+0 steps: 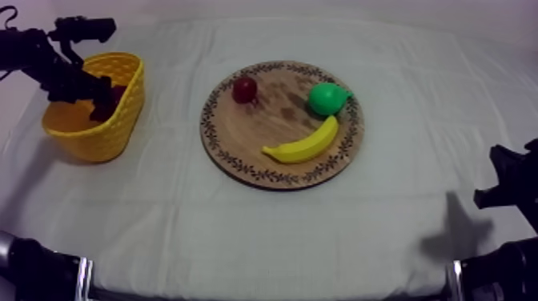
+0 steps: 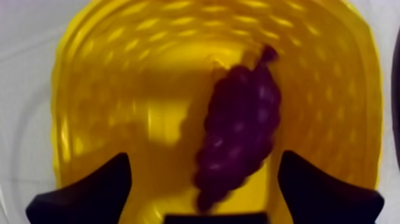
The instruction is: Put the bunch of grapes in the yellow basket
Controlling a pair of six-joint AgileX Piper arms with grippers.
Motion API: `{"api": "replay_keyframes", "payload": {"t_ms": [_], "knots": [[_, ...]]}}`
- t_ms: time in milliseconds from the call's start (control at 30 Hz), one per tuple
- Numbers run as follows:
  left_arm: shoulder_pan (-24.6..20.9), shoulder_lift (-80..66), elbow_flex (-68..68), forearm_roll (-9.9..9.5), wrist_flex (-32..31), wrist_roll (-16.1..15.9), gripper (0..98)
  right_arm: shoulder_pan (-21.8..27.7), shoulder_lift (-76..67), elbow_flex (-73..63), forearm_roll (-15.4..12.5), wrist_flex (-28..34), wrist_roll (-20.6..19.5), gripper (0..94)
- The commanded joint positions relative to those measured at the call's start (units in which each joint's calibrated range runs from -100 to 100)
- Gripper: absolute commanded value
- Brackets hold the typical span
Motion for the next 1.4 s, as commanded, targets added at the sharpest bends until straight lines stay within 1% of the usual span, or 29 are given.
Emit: {"api": "replay_keyframes", "payload": {"t_ms": [0, 267, 367, 500, 633, 733, 833, 1000, 1067, 1200, 1300, 1367], "knots": [[0.0, -0.5, 0.4, -0.03, 0.0, 0.1, 96.5, 0.0, 0.0, 0.0, 0.0, 0.0, 0.0, 0.3], [0.5, -8.0, 4.3, 0.01, -0.1, 1.1, 95.6, 0.0, 0.0, 0.0, 0.0, 0.0, 0.0, 0.3], [0.9, -13.0, 7.1, -0.15, -0.1, 1.8, 92.6, 0.0, 0.0, 0.0, 0.0, 0.0, 0.0, 0.3], [1.4, -21.1, 12.4, -0.28, -0.4, 2.9, 85.5, 0.0, 0.0, 0.0, 0.0, 0.0, 0.0, 0.3], [2.9, -29.8, 19.6, -1.15, -2.4, 4.6, 73.2, 0.0, 0.0, 0.0, 0.0, 0.0, 0.0, 0.3], [3.5, -37.0, 26.4, -1.55, -5.8, 6.1, 59.1, 0.0, 0.0, 0.0, 0.0, 0.0, 0.0, 0.3], [3.6, -45.2, 33.6, -1.7, -8.7, 7.4, 46.8, 0.0, 0.0, 0.0, 0.0, 0.0, 0.0, 0.3], [3.4, -58.2, 43.9, -1.77, -10.5, 9.1, 31.2, 0.0, 0.0, 0.0, 0.0, 0.0, 0.0, 0.3], [3.3, -62.6, 47.3, -1.78, -10.7, 9.4, 26.4, 0.0, 0.0, 0.0, 0.0, 0.0, 0.0, 0.3], [2.4, -70.8, 53.3, -1.6, -10.6, 9.6, 19.9, 0.0, 0.0, 0.0, 0.0, 0.0, 0.0, 0.3], [2.4, -77.7, 56.7, -1.79, -9.3, 9.0, 11.0, 0.0, 0.0, 0.0, 0.0, 0.0, 0.0, 0.3], [2.4, -82.4, 57.8, -1.82, -7.6, 7.7, 5.5, 0.0, 0.0, 0.0, 0.0, 0.0, 0.0, 0.3]]}}
